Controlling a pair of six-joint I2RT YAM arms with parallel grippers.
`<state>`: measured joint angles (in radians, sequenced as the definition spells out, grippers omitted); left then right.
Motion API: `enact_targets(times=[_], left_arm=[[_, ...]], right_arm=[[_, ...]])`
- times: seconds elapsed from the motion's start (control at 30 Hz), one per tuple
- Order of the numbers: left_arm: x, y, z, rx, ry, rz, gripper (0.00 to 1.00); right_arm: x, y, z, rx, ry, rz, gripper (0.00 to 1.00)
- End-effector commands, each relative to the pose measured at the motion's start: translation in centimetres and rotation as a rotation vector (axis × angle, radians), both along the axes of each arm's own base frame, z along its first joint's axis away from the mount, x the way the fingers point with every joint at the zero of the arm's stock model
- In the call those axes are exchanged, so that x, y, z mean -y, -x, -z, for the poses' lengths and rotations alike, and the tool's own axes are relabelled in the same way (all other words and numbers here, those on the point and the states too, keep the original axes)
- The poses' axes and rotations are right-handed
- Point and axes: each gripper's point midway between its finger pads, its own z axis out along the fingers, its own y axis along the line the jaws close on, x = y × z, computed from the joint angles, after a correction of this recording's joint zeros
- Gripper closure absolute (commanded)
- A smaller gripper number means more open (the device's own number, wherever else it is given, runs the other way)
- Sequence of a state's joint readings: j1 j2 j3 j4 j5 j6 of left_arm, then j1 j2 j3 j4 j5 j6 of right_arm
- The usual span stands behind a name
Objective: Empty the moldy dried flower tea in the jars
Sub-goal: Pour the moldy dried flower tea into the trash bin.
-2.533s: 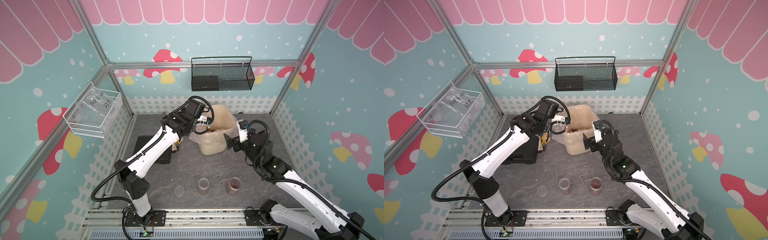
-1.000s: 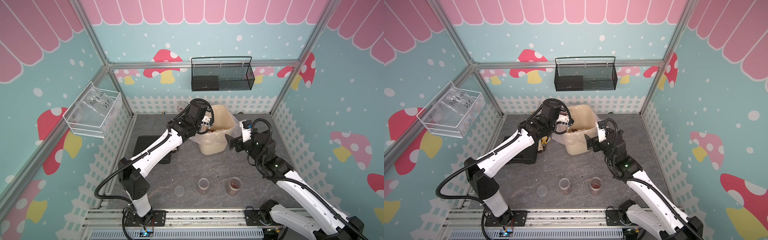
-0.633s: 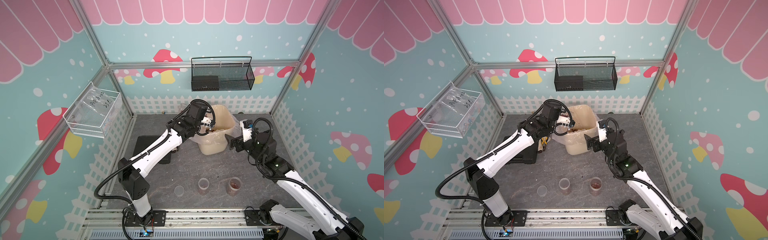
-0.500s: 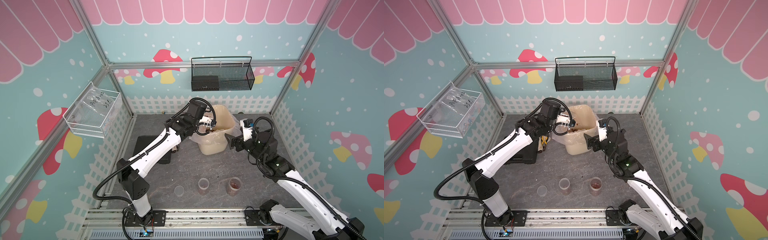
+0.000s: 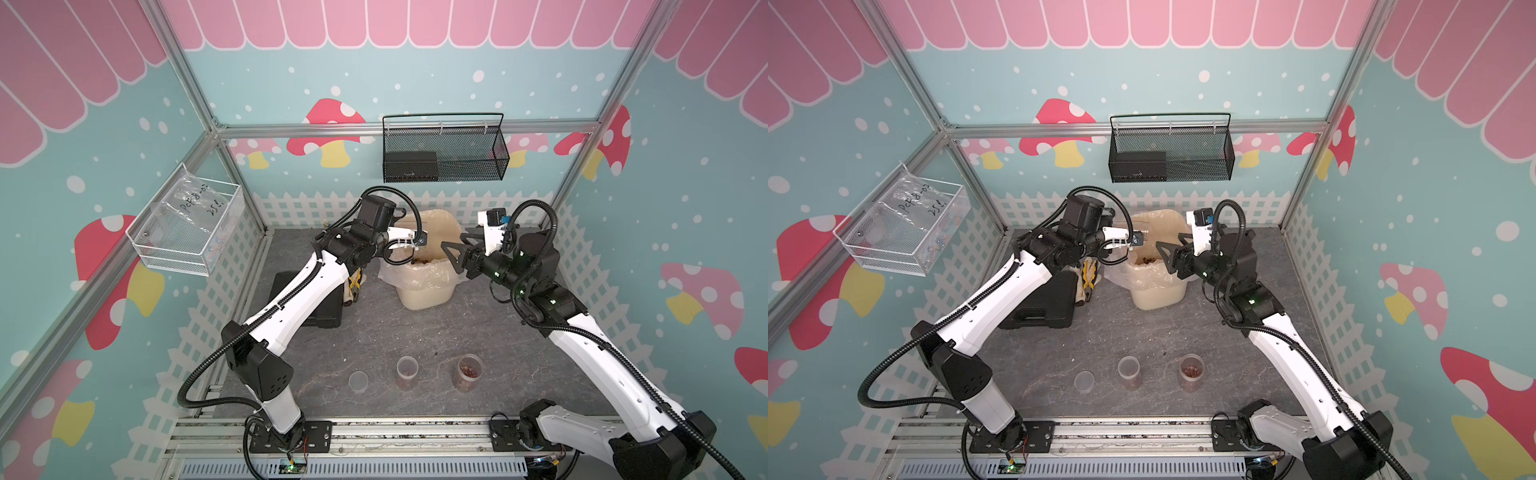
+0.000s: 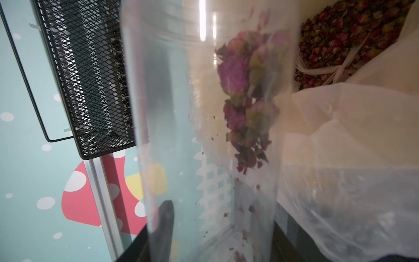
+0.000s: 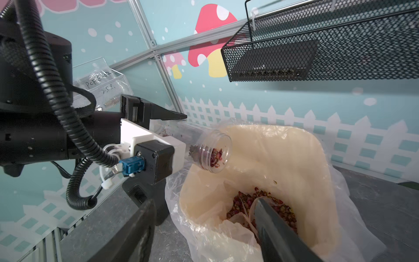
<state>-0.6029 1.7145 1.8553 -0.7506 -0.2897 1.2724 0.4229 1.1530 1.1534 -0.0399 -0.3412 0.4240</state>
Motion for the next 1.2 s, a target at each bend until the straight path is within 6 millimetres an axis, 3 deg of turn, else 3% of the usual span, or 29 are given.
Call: enact_targets(times=[0.0, 0.37, 0.57, 0.8, 1.17], left_arm=[[0.2, 1.2, -0.8, -0.024, 0.083, 0.027, 0.96], [0.7, 1.5, -0.8, -0.006, 0.137, 0.065, 0.96], [0.7, 1.5, -0.7, 0.007, 0.139, 0.074, 0.96], [0.8, 1.5, -0.8, 0.018, 0.143, 0.078, 0.96], [0.9, 1.5, -0.7, 0.024, 0.139, 0.094, 0.96]], right_arm=[[-1.5, 0.6, -2.5, -0.014, -0.103, -0.123, 0.33], [-2.6, -0.9, -3.2, -0.152, -0.298, -0.262, 0.51], [-3.6, -0.8, -2.6, -0.237, -0.361, -0.343, 0.52], [-3.9, -1.9, -0.6, -0.318, -0.388, -0.326, 0.57], [-4.2, -2.6, 0.6, -0.356, -0.404, -0.323, 0.61]])
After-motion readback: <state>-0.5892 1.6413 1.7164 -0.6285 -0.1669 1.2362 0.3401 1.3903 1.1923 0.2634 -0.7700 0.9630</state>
